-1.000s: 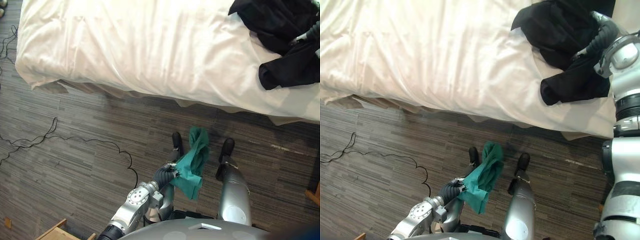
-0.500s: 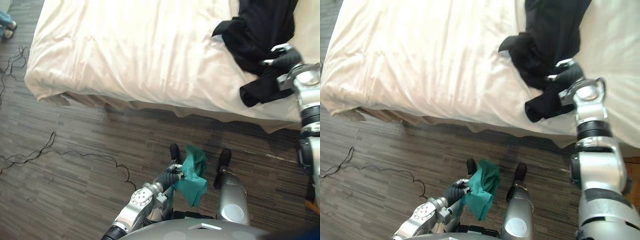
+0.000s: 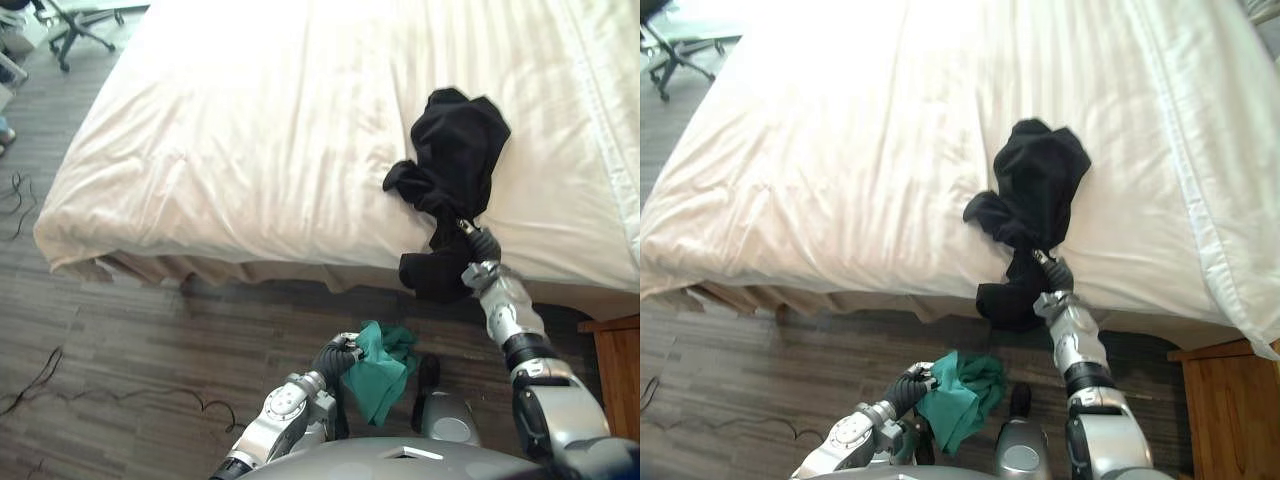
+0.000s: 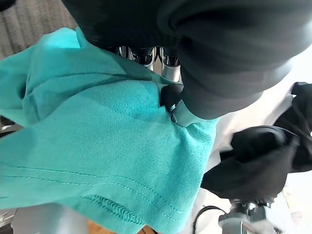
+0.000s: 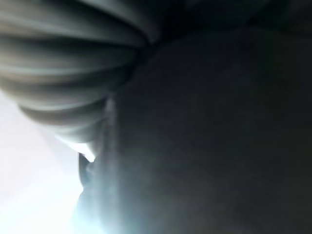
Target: Tidy the bed and pick cloth on bed and put in laundry
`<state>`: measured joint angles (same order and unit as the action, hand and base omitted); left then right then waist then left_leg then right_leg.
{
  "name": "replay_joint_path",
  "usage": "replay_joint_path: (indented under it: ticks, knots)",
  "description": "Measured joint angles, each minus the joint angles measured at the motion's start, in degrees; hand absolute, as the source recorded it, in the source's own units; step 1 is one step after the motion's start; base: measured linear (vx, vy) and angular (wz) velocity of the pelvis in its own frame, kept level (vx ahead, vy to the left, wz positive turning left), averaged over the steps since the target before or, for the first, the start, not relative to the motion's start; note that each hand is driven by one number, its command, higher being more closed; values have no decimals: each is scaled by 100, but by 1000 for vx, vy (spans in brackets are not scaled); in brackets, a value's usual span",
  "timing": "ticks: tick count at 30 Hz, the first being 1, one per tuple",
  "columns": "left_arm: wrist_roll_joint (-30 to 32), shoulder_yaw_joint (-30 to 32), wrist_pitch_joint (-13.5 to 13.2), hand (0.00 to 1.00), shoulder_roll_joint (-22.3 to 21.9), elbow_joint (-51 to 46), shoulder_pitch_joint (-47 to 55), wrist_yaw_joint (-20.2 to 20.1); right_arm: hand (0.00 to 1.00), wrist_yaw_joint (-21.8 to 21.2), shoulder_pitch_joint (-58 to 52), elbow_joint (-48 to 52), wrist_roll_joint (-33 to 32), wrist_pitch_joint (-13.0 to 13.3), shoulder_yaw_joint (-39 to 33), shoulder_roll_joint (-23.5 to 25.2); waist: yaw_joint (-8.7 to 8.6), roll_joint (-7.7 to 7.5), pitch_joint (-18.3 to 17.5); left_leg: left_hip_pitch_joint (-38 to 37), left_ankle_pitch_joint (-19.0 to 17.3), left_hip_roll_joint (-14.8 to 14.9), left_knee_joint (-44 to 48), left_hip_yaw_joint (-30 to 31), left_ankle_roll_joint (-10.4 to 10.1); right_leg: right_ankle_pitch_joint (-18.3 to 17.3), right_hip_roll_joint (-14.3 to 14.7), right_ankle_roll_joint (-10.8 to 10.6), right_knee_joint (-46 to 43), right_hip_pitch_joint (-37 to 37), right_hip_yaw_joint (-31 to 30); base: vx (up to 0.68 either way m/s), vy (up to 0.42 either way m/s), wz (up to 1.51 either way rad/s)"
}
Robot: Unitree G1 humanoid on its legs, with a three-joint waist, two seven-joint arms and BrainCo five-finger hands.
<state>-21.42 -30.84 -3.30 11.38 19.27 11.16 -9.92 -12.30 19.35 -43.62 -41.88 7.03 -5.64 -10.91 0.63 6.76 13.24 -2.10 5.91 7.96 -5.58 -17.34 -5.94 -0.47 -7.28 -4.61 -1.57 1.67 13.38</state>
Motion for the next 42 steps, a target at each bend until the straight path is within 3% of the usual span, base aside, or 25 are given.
replay_joint_path:
  ticks: [3, 6, 8, 10, 12, 14, 15, 17, 18, 20, 21, 23, 25, 27, 28, 30, 31, 32, 33, 34, 35, 37, 38, 40, 42]
  knots:
    - [1, 17, -123, 100, -10, 76, 109, 150, 100, -401, -423, 378, -1168, 34, -83, 252, -47, -28, -155, -141, -87, 5, -2, -94, -19, 77, 23, -24, 243, -200, -45, 108, 0, -12]
    - [0, 56, -254, 100, -60, 208, 122, 229, 100, -661, -762, 656, -1647, 139, -100, 422, -133, -43, -277, -206, -127, 7, -3, -120, -46, 108, 33, -32, 366, -322, -45, 68, -2, -4]
    - [-12, 198, -266, 100, -175, 305, 65, 613, 100, -732, -1163, 930, -1691, 151, -70, 588, -169, -101, -387, -327, -191, 8, -4, -170, -82, 109, 68, -31, 475, -468, -70, 99, 0, -8]
    - [-36, 269, -344, 100, -250, 347, 26, 1117, 100, -676, -1685, 1363, -1378, 142, 52, 750, -197, -163, -510, -376, -235, 31, -4, -163, -104, 66, 81, -19, 478, -524, -62, 72, -3, 1]
    - [-49, 443, -363, 100, -381, 499, -97, 1584, 100, -532, -2309, 1910, -832, 107, 363, 782, -286, -247, -567, -370, -264, 35, -3, -72, -103, -222, 9, -15, 18, -378, 15, 50, 11, 24]
    - [-41, 521, -363, 100, -407, 651, -269, 2215, 100, -275, -3179, 2418, 290, -97, 626, 861, -443, -477, -620, -313, -258, -107, 6, 317, -76, -910, -247, -15, -1480, 106, -114, 19, -14, 78]
    - [-41, 522, -362, 100, -405, 700, -331, 2314, 100, -224, -3404, 2468, 438, -130, 672, 889, -487, -546, -631, -281, -255, -134, 40, 469, -62, -995, -286, 54, -1819, 207, -291, 35, -51, 127]
    - [-41, 650, -471, 100, -404, 704, -284, 2545, 100, -56, -4148, 2481, 839, -237, 898, 1017, -624, -753, -682, -25, -279, -229, 257, 1274, -13, -1261, -199, 448, -2705, 437, -1231, 21, -91, 159]
    - [-41, 656, -514, 100, -405, 703, -279, 2542, 100, -51, -4285, 2476, 896, -239, 993, 1025, -660, -809, -731, 43, -265, -256, 258, 1507, -5, -1369, -134, 504, -2720, 414, -1457, 29, -197, 182]
    - [-48, 770, -737, 100, -247, 707, -50, 2526, 100, -131, -4460, 2431, 1082, -297, 1304, 1008, -711, -1020, -873, 204, 7, -429, 35, 2080, -44, -1732, -162, 249, -2092, -16, -1657, 20, -215, 157]
    - [-92, 847, -792, 100, -181, 707, 36, 2528, 100, -247, -4353, 2385, 1183, -348, 1385, 1009, -596, -1037, -882, 354, 145, -469, -1, 2273, -79, -1893, -195, 126, -1794, -125, -1540, -48, -160, 98]
    - [-349, 928, -845, 100, -215, 706, 156, 2537, 100, -382, -4070, 2233, 1195, -371, 1432, 924, -571, -924, -819, 542, 371, -448, 1, 2524, -74, -1929, -152, 37, -1643, -221, -1222, -138, -174, 114]
    - [-512, 1088, -1022, 100, -376, 663, 391, 2511, 100, -492, -3884, 2125, 1356, -361, 1430, 696, -543, -578, -647, 687, 629, -421, -1, 2615, 51, -1921, -117, 94, -1538, -488, -500, -173, -107, 156]
    - [-610, 1222, -1074, 100, -452, 640, 513, 2471, 100, -496, -3875, 2121, 1397, -364, 1418, 572, -404, -485, -585, 737, 367, -390, 9, 2283, 531, -1897, -136, 161, -1446, -643, -69, -135, -43, 112]
    - [-766, 1344, -1078, 100, -568, 589, 629, 2374, 100, -494, -3915, 2135, 1394, -352, 1410, 554, -317, -553, -595, 860, -142, -435, 246, 1641, 768, -1817, -338, 168, -1216, -871, 429, -111, -50, 165]
    - [-951, 1362, -1089, 100, -659, 349, 714, 2288, 100, -478, -3910, 2143, 1390, -290, 1415, 539, -259, -582, -609, 1362, -220, -504, 1703, 797, 812, -1798, -587, 133, -1201, -907, 987, -82, -47, 168]
    - [-1014, 1368, -1124, 100, -748, 104, 853, 2178, 100, -429, -3886, 2153, 1390, -274, 1464, 542, -267, -552, -608, 1475, -462, -478, 2510, 389, 859, -1778, -639, 110, -1179, -940, 1331, -36, -17, 166]
    - [-1068, 1377, -1132, 100, -822, -18, 932, 2063, 100, -342, -3906, 2253, 1387, -274, 1576, 522, -271, -541, -609, 1473, -1044, -415, 3023, -4, 876, -1751, -646, 70, -1172, -1040, 1694, 22, 18, 162]
    - [-1079, 1388, -1131, 100, -862, -53, 990, 2013, 100, -318, -3925, 2318, 1384, -270, 1607, 518, -255, -529, -616, 1480, -1225, -372, 3147, -205, 920, -1750, -631, 66, -1219, -1068, 1864, 67, 44, 183]
    - [-1118, 1393, -1116, 100, -885, -174, 1025, 1955, 100, -293, -3908, 2462, 1383, -270, 1654, 525, -236, -424, -638, 1576, -1200, -404, 3072, -484, 1078, -1748, -531, 70, -1332, -1081, 2103, 47, 61, 196]
    - [-1120, 1392, -1107, 100, -854, -294, 1082, 1890, 100, -275, -3860, 2531, 1384, -267, 1705, 530, -228, -546, -619, 1488, -964, -659, 2562, -374, 1254, -1663, -562, 193, -1344, -1093, 2243, 22, 69, 198]
    - [-1137, 1456, -1103, 100, -832, -430, 1093, 1881, 100, -283, -3786, 2599, 1391, -195, 1680, 525, -214, -662, -710, 1176, -727, -992, 1358, -136, 1313, -1454, -496, 447, -912, -1099, 2406, 68, 99, 170]
    - [-1168, 1549, -1102, 100, -855, -488, 1081, 1858, 100, -271, -3641, 2660, 1385, -105, 1657, 542, -122, -646, -620, 1175, -1293, -852, 1647, -631, 1178, -1550, -438, 106, -885, -1236, 2550, 131, 96, 139]
    - [-1169, 1600, -1043, 100, -880, -420, 1007, 1881, 100, -217, -3471, 2641, 1378, -170, 1697, 529, -37, -610, -505, 1133, -1095, -985, 1523, -308, 1328, -1487, -558, -43, -1420, -1182, 2904, 79, 80, 112]
    - [-1166, 1514, -1022, 100, -789, -451, 1080, 1858, 100, -121, -3656, 2634, 1264, -204, 1805, 571, -68, -586, -492, 681, -788, -1087, 894, 273, 1336, -1624, -671, 30, -2027, -1196, 3004, 93, 63, 124]
